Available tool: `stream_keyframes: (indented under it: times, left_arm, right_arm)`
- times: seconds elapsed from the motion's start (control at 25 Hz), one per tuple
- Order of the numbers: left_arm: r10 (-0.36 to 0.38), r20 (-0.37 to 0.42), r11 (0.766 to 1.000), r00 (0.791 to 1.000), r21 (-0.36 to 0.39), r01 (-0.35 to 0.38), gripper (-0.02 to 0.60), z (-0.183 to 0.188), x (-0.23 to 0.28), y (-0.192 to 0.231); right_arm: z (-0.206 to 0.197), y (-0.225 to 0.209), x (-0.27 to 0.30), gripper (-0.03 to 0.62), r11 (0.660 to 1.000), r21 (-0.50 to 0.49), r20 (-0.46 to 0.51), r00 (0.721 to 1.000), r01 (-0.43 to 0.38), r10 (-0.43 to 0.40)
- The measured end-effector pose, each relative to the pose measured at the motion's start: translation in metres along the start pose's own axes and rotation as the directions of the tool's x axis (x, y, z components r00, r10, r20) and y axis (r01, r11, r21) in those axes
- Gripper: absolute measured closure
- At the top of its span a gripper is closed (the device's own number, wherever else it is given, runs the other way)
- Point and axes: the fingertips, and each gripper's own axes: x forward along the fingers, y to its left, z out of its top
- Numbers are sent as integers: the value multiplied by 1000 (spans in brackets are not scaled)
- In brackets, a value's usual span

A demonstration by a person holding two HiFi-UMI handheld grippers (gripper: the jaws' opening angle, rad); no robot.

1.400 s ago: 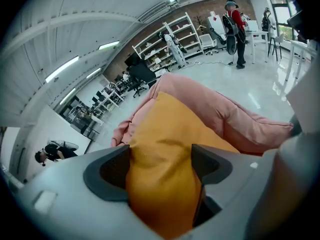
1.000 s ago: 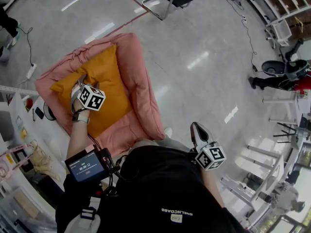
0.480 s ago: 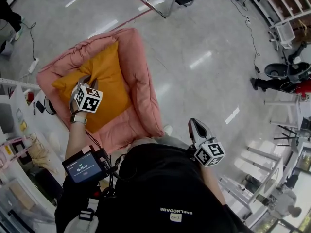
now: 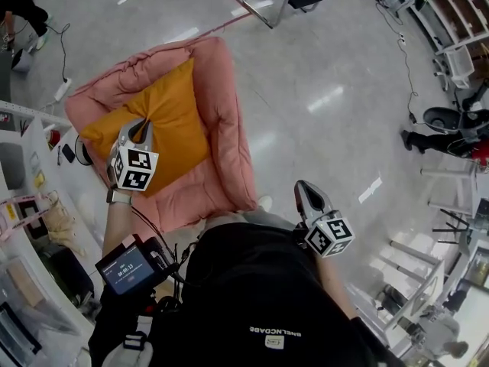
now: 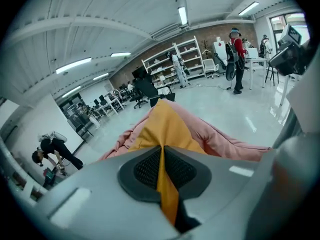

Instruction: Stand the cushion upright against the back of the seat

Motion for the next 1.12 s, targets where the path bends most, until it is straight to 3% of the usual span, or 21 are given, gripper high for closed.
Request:
stream_keyframes:
  times: [0.16, 0.36, 0.56, 0.72, 1.12]
  left_arm:
    - [-15, 103, 999, 995, 42, 11, 546, 10, -19, 2]
    - [-24, 171, 996, 985, 92, 8, 546, 16, -30, 6]
    - [-51, 274, 993, 960, 113, 20, 549, 31, -42, 7]
    - [-93, 358, 987, 929, 156, 38, 551, 52, -54, 1]
    - [-154, 355, 987, 922, 107, 123, 549, 37, -20, 9]
  right_arm:
    - [-3, 1, 6, 591, 1000, -2, -9, 1000, -23, 23]
    - [-5, 3, 10, 591, 1000, -2, -13, 999, -31, 31]
    - [-5, 0, 4, 591, 1000, 5, -6, 1000, -14, 14]
    - [-4, -2, -3, 591, 1000, 9, -2, 1000, 0, 0]
    - [-1, 2, -8, 591, 999, 12, 12, 998, 53, -53]
